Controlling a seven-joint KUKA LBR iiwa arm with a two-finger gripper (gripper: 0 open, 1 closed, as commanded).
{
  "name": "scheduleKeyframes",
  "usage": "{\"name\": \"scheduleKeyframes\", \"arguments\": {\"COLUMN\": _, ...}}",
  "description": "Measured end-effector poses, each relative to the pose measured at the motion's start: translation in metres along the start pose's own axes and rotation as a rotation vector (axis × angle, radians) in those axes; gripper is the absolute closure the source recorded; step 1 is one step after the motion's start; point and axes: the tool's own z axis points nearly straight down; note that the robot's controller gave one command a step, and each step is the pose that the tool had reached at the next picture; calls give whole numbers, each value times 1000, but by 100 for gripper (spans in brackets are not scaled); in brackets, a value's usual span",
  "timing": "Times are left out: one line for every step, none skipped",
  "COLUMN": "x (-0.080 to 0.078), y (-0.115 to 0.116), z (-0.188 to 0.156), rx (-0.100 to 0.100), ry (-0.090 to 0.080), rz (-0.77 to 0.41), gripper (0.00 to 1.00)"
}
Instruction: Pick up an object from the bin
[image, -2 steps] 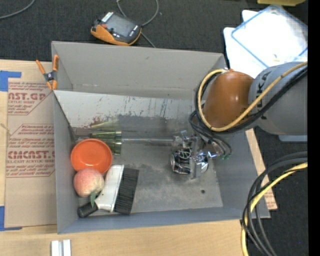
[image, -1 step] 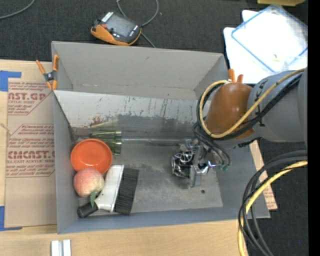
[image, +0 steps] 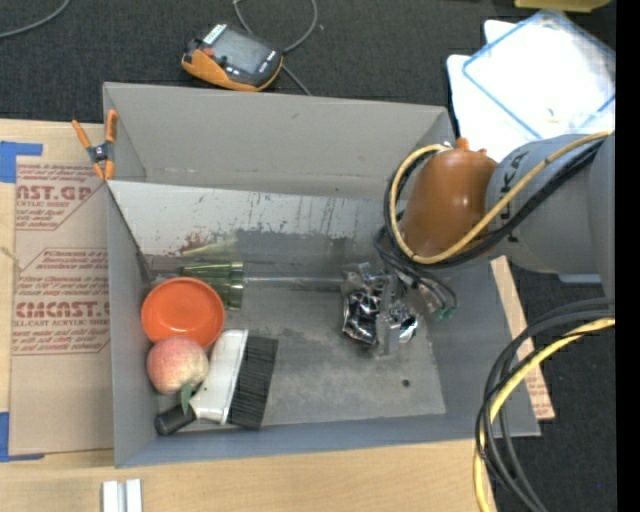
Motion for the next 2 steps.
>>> {"name": "scheduleKeyframes", "arguments": {"x": 28, "y": 4, "z": -6, "rx": -1, "ry": 17, "rz": 166, "gripper": 100}}
{"name": "scheduleKeyframes", "arguments": {"x": 28, "y": 4, "z": -6, "rx": -1, "ry": 17, "rz": 166, "gripper": 100}}
